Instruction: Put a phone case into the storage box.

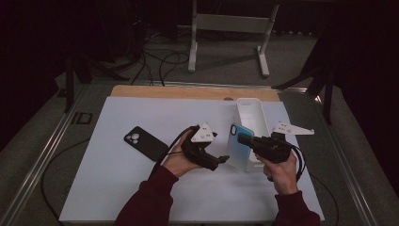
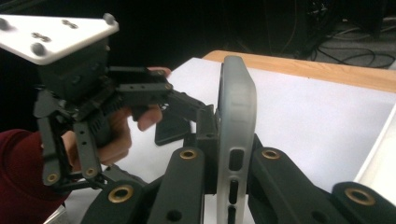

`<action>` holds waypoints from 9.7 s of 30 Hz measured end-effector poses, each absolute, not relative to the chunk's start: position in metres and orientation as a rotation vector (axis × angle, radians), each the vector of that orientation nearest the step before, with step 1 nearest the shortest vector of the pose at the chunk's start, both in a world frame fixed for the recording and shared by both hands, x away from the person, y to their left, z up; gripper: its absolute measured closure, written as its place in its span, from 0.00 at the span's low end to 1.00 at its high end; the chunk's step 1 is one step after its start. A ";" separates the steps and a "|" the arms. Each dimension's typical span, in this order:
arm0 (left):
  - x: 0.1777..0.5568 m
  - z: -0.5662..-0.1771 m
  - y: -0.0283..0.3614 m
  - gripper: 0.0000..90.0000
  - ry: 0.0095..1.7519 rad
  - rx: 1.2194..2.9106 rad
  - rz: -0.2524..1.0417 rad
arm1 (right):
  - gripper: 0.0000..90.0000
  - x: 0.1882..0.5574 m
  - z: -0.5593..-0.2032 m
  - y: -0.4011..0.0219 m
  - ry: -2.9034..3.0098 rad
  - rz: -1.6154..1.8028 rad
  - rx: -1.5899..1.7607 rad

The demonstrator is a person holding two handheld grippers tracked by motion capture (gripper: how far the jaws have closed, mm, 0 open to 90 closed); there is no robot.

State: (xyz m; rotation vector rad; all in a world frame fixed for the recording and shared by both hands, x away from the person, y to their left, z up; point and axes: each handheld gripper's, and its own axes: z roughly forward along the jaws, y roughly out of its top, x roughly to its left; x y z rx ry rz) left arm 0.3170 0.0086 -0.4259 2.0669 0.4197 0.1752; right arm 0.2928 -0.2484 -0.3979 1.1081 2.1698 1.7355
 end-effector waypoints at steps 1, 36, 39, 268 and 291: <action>0.317 -0.426 0.009 0.15 0.420 2.067 0.175 | 0.96 0.293 -0.398 -0.248 2.170 1.736 1.108; 0.315 -0.437 0.008 0.84 0.249 2.003 -0.063 | 0.72 0.285 -0.386 -0.244 2.180 1.874 0.839; 0.314 -0.437 0.008 0.87 0.242 2.003 -0.057 | 0.68 0.285 -0.385 -0.243 2.184 1.882 0.823; 0.272 -0.471 0.199 0.00 0.905 1.857 0.606 | 0.19 0.387 -0.366 -0.231 1.766 1.259 1.311; 0.261 -0.476 0.220 0.00 0.930 1.826 0.628 | 0.19 0.412 -0.370 -0.242 1.691 1.195 1.392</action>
